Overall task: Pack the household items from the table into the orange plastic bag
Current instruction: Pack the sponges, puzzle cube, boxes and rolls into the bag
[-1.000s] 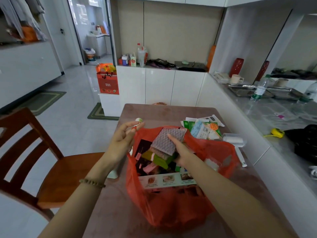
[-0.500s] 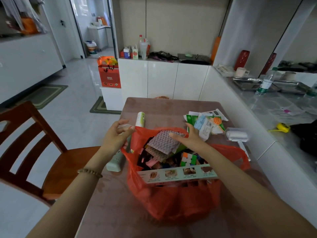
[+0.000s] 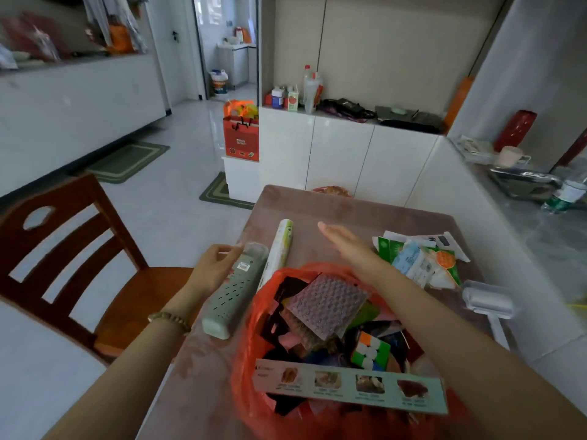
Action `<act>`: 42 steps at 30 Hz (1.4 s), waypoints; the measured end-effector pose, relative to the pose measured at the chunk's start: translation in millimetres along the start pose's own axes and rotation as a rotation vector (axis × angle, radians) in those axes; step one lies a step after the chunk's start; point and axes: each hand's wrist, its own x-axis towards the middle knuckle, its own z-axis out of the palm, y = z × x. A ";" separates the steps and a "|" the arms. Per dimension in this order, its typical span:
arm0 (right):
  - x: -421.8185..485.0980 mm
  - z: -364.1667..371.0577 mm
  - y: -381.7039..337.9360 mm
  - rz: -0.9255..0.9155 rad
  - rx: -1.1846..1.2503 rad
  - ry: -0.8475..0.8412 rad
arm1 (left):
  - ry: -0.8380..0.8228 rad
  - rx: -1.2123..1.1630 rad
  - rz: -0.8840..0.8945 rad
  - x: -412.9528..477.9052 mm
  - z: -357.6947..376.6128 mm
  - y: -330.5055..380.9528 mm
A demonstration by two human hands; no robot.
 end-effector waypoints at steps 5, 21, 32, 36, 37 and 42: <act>66.4 29.0 8.3 0.181 0.153 -0.143 | -0.054 0.172 -0.130 41.5 10.9 -41.2; 203.1 128.1 69.2 0.657 -0.019 -0.237 | -0.369 0.316 -0.403 149.6 39.8 -129.3; 198.9 135.9 72.2 0.665 0.096 -0.167 | -0.163 0.425 -0.305 124.8 53.8 -119.6; 196.3 132.7 56.9 0.640 0.374 -0.174 | -0.246 0.052 -0.333 138.7 28.3 -110.0; 194.9 131.1 50.0 0.603 0.412 -0.182 | -0.274 -0.078 -0.359 142.8 20.3 -106.6; 172.1 105.8 -7.6 0.387 0.465 -0.218 | -0.321 -0.432 -0.280 155.9 -21.0 -55.8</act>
